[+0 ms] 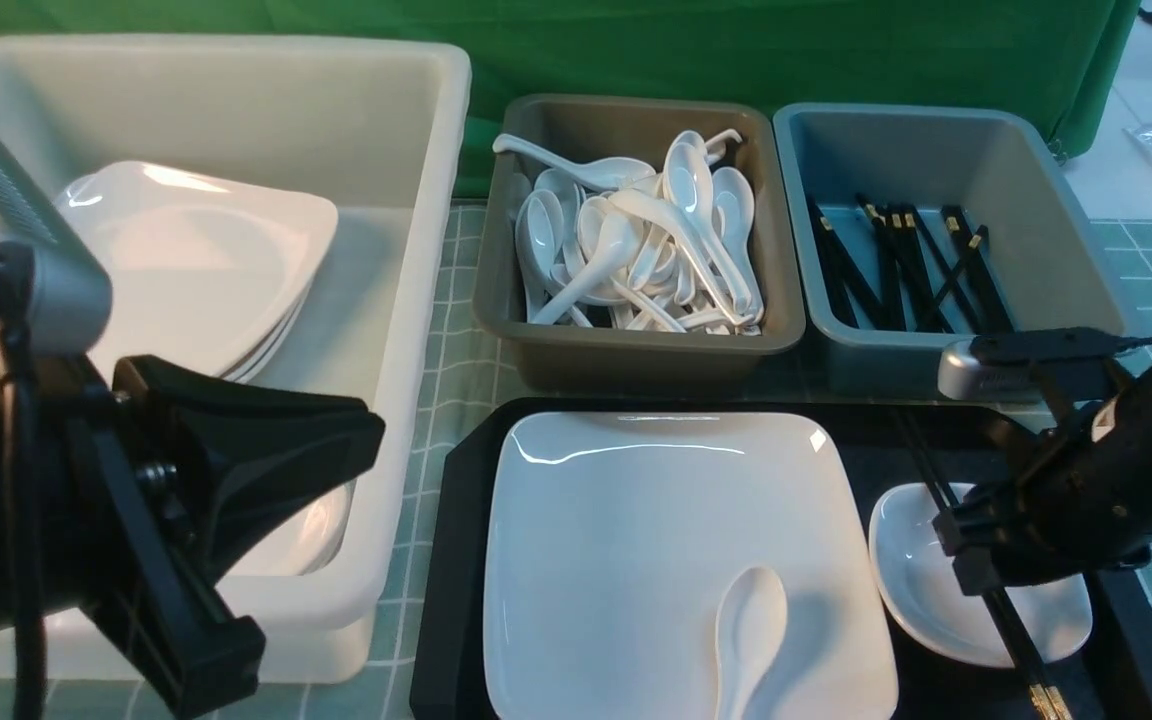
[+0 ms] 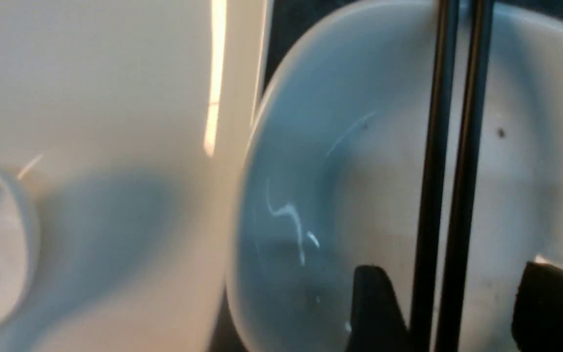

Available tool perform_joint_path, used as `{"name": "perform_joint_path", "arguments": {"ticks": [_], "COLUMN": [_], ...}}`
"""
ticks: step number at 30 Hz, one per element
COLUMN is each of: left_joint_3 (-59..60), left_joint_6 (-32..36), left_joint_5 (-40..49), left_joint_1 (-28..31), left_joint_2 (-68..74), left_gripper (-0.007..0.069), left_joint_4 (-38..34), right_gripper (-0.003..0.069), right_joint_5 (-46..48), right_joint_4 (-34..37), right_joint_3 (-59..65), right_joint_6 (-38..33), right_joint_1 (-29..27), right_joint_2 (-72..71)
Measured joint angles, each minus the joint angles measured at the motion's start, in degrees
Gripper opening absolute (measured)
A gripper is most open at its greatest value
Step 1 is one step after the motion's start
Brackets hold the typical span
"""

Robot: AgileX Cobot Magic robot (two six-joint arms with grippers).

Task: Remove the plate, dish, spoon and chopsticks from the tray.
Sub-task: Use the right arm to grab a pair of chopsticks from the plate, then use the right arm to put the chopsticks into the small storage box on the right

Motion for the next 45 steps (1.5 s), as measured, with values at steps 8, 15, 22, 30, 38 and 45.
{"name": "perform_joint_path", "arguments": {"ticks": [8,15,22,30,38,45], "left_joint_3": [0.00,0.00,0.00,0.00,0.00,0.00], "left_joint_6": [0.06,0.06,0.10,0.10,0.10,0.17], "left_joint_5": [0.00,0.22,-4.53,-7.05,-5.80,-4.07], "left_joint_1": [0.00,0.00,0.00,0.00,0.00,0.00], "left_joint_2": [0.00,0.00,0.00,0.00,0.00,0.00], "left_gripper": [0.0017,0.0017,0.0017,0.0017,0.0017,0.0017], "left_joint_4": [-0.03,-0.03,-0.53,-3.31,-3.33,-3.33], "right_gripper": [0.0281,0.0118,0.0118,0.0118,0.0288,0.0407], "right_joint_5": [-2.62,4.66,4.94,-9.28,-3.76,10.44], "right_joint_4": [-0.14,0.56,2.19,2.92,2.73,-0.66], "right_joint_3": [-1.27,-2.74,-14.89,-38.82,-55.86,-57.13], "right_joint_6": [-2.52,-9.05,-11.20,-6.13,-0.14,-2.27], "right_joint_1": [-0.53,0.67,3.83,-3.05,-7.56,-7.73], "right_joint_2": [7.09,4.28,-3.38,10.49,27.73,24.01]}}
